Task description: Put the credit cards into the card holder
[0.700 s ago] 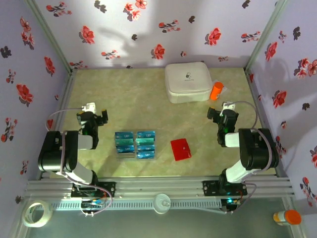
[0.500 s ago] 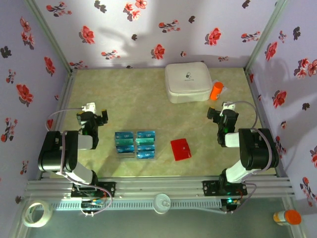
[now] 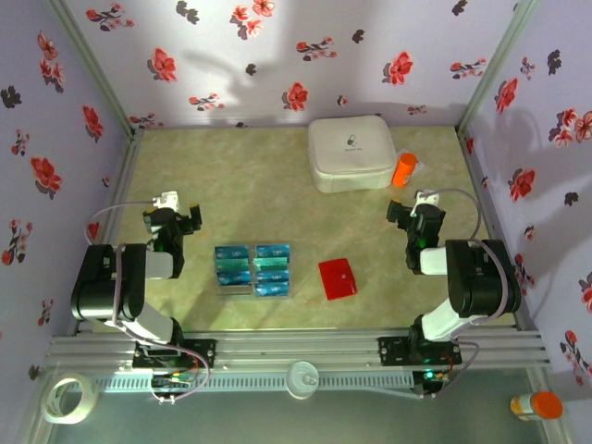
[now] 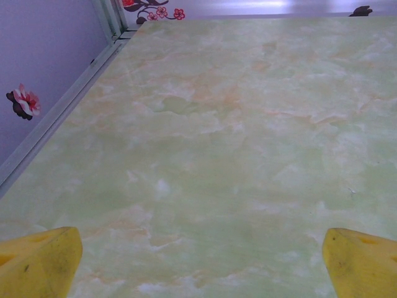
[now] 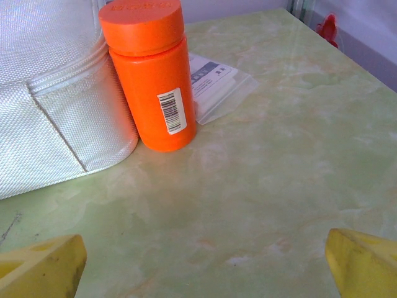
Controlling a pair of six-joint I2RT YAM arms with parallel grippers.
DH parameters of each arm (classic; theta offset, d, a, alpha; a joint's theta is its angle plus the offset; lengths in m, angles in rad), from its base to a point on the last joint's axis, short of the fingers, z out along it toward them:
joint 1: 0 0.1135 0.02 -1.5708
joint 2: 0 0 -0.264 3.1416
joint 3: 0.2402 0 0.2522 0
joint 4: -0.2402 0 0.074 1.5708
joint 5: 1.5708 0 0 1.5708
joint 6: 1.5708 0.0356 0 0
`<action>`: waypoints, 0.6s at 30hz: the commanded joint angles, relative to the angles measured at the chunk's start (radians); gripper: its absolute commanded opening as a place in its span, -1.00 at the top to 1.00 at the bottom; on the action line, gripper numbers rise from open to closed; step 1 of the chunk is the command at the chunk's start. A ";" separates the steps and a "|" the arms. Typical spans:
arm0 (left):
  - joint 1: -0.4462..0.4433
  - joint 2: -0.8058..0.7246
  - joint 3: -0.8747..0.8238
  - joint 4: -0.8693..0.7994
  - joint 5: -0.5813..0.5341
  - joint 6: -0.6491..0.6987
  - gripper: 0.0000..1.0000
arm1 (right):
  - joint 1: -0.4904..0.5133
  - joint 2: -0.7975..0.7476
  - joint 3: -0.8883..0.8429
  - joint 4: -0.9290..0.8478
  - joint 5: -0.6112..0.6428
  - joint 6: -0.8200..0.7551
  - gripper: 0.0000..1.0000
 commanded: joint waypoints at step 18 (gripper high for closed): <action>0.006 -0.003 0.023 0.012 0.008 -0.003 -1.00 | -0.006 -0.001 0.015 0.001 -0.006 -0.017 -0.99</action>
